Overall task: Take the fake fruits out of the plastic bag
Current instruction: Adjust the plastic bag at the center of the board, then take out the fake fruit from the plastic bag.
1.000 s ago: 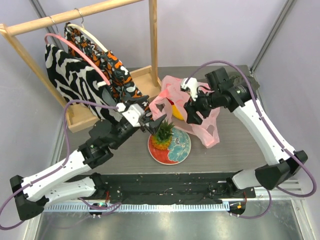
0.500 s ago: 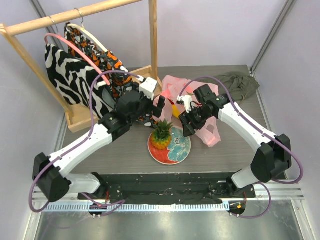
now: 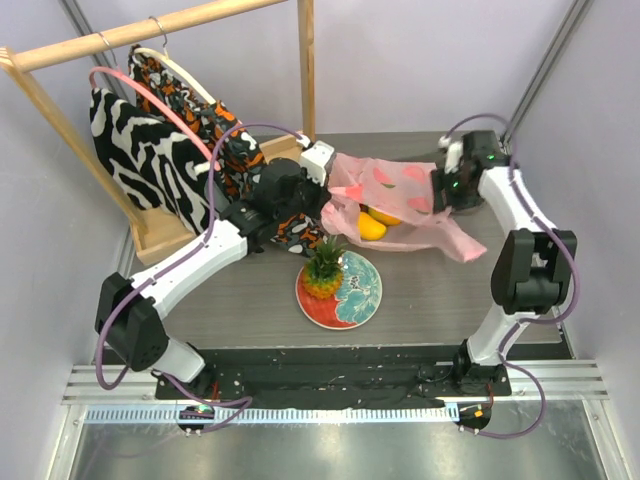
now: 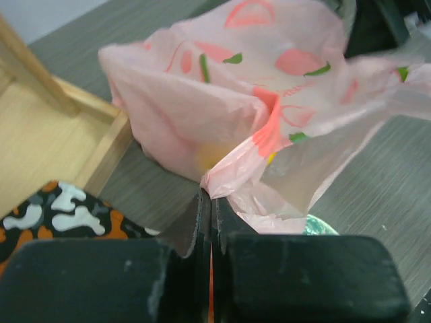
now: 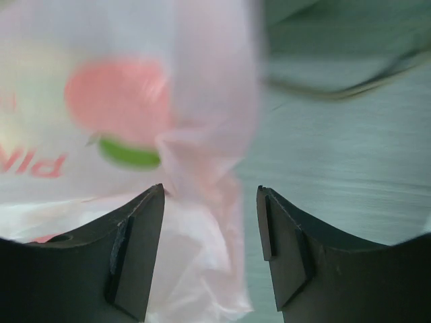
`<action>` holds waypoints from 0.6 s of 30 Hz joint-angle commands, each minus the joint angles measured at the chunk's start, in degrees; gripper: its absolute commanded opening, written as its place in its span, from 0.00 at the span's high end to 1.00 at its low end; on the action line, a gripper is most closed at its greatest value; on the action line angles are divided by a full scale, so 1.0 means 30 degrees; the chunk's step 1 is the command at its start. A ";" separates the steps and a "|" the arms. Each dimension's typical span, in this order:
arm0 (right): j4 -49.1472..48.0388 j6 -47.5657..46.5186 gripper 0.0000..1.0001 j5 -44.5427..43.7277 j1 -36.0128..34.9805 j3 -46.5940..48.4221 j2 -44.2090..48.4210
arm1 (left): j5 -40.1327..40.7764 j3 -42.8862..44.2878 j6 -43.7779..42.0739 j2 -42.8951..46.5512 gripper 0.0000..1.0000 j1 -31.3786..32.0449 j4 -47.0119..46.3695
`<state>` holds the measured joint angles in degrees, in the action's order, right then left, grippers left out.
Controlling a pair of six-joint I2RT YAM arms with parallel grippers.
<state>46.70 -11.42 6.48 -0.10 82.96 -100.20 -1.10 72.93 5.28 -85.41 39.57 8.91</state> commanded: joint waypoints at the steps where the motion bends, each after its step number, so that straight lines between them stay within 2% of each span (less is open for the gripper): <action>1: -0.1827 0.0789 0.36 -0.1081 0.0941 0.4365 0.1523 | -0.1945 0.1763 -0.0148 0.0022 1.00 -0.0095 -0.0800; 4: -0.1329 0.0615 0.36 0.3071 0.0447 0.4137 0.3046 | -0.2853 0.2116 -0.0236 -0.0125 1.00 -0.0095 -0.0977; 6: -0.0773 0.0177 0.36 0.6323 0.0033 0.2500 0.4447 | -0.3147 0.2322 0.0025 -0.0183 1.00 -0.0095 -0.0947; 8: -0.0247 -0.0848 0.37 0.8085 -0.1953 0.0457 0.5243 | -0.3527 0.2584 0.0290 -0.0388 1.00 -0.0095 -0.0831; 11: -0.0214 -0.0969 0.42 0.8939 -0.3451 -0.1948 0.6387 | -0.4085 0.3198 0.0904 -0.0973 1.00 -0.0095 -0.0393; 14: 0.0339 -0.1056 0.50 1.0055 -0.4037 -0.2719 0.6478 | -0.4288 0.4048 0.2162 -0.1734 1.00 -0.0328 0.0455; 16: 0.0605 -0.1435 0.57 0.9970 -0.4302 -0.2721 0.6099 | -0.4931 0.4548 0.3040 -0.1912 1.00 -0.0475 0.0488; 18: 0.0490 -0.1380 0.60 0.9474 -0.4595 -0.2604 0.5747 | -0.5022 0.4694 0.3512 -0.1912 1.00 -0.0505 0.0225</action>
<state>47.70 -14.20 32.91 -12.99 74.74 -81.69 -12.88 83.79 10.74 -91.50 38.94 9.76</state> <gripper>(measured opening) 0.428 0.012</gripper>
